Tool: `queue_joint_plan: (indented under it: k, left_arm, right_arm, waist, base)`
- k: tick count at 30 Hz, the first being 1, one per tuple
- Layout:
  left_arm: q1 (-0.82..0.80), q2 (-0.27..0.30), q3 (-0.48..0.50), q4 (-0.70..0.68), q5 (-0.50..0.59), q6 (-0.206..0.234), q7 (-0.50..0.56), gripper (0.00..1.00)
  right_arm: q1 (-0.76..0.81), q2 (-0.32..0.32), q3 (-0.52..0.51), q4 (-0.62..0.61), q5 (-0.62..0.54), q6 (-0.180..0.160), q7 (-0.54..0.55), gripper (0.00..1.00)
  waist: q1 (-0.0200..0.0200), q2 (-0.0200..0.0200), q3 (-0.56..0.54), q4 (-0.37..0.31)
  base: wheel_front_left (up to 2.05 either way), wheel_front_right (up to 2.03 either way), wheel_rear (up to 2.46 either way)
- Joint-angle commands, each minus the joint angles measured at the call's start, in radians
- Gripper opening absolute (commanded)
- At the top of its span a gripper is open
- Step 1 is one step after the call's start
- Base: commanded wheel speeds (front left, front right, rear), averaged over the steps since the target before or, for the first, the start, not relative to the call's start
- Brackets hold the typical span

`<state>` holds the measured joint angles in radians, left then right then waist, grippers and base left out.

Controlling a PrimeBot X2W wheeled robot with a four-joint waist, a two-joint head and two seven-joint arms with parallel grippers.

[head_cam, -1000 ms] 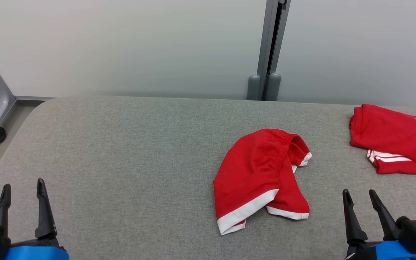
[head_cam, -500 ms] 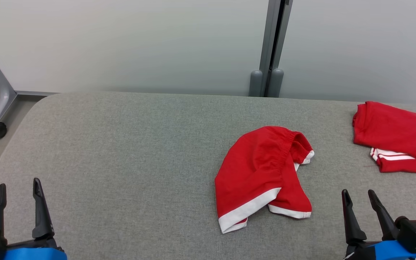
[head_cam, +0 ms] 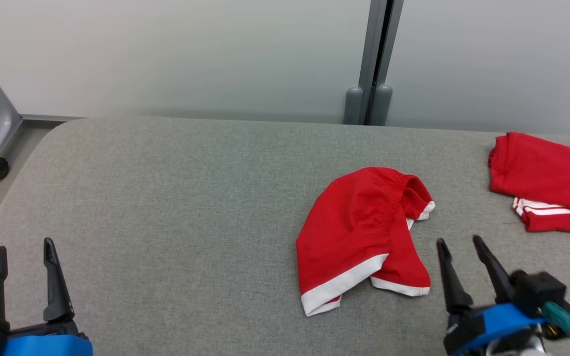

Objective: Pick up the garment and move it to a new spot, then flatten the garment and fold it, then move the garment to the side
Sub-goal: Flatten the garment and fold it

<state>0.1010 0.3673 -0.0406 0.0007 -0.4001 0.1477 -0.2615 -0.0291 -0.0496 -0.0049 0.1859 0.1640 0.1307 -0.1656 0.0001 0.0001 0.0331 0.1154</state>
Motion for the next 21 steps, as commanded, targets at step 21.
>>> queue_joint_plan:
  k: [21]
  left_arm:
    - [-0.099, -0.098, 0.032, 0.029, 0.070, -0.069, -0.005, 1.00]
  right_arm:
    - [-0.347, -0.017, 0.098, 0.523, -0.041, 0.000, 0.108, 1.00]
  waist:
    - [-0.0001, -0.0001, 0.092, 0.096]
  base:
    - [0.00, 0.00, 0.00]
